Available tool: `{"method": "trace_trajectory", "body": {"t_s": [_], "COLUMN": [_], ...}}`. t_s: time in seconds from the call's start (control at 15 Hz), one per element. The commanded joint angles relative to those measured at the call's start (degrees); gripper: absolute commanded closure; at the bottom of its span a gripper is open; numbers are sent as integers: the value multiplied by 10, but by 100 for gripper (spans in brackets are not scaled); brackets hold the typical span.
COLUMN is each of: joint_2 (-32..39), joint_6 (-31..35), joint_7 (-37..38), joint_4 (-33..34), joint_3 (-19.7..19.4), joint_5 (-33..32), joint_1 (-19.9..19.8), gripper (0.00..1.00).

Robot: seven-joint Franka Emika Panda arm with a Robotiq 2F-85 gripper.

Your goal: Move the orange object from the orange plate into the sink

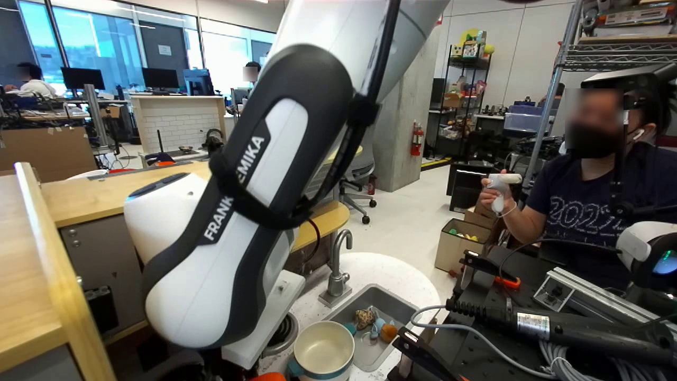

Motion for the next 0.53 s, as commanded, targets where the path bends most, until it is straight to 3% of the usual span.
{"method": "trace_trajectory", "body": {"t_s": [0.0, 0.47], "joint_2": [-105, -236], "joint_6": [24, 56], "joint_7": [8, -8], "joint_4": [-129, -308], "joint_3": [-4, -5], "joint_5": [1, 14], "joint_1": [-11, -77], "gripper": [96, 96]}}
